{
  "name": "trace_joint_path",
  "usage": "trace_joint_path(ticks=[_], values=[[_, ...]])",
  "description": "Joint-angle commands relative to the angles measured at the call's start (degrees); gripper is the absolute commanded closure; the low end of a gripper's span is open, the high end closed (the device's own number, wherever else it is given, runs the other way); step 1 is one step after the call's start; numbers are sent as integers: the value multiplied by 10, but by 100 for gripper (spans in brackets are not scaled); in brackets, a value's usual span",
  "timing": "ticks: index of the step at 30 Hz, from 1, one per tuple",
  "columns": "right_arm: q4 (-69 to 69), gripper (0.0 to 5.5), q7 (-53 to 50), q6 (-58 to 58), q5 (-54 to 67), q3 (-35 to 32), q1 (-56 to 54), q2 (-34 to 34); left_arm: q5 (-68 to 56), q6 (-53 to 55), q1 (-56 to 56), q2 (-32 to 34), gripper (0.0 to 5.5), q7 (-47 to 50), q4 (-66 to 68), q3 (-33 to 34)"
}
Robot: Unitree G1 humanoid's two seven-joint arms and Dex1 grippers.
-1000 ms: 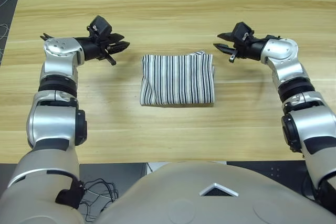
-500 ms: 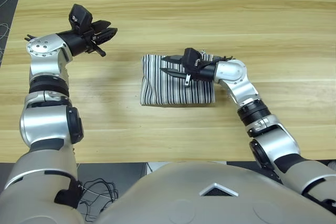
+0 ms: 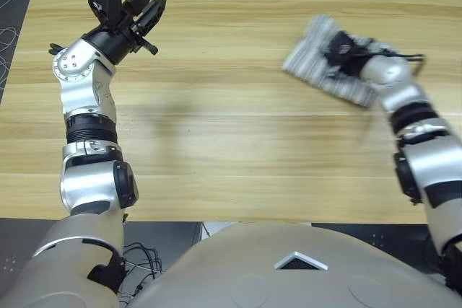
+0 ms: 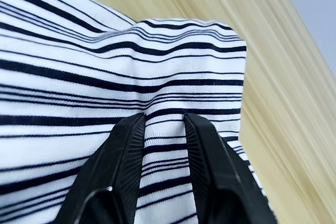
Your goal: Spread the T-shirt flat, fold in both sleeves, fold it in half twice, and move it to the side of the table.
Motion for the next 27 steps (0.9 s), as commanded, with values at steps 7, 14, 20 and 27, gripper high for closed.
trace_joint_path(ticks=[7, 14, 20, 27], values=[[-165, 413, -487, -225, -126, -54, 11, 37, 5, -106, -41, -102, 414, 200, 113, 56], [-76, 413, -573, -256, -348, 182, 42, 262, 134, -246, -14, -111, 414, 463, 215, 11], [-30, 413, -534, -354, -357, 210, 47, 250, 141, -206, -45, -151, 414, 498, 264, 13], [-24, 413, -565, -352, -428, 289, 52, 256, 89, -202, -48, -178, 414, 386, 254, 38]])
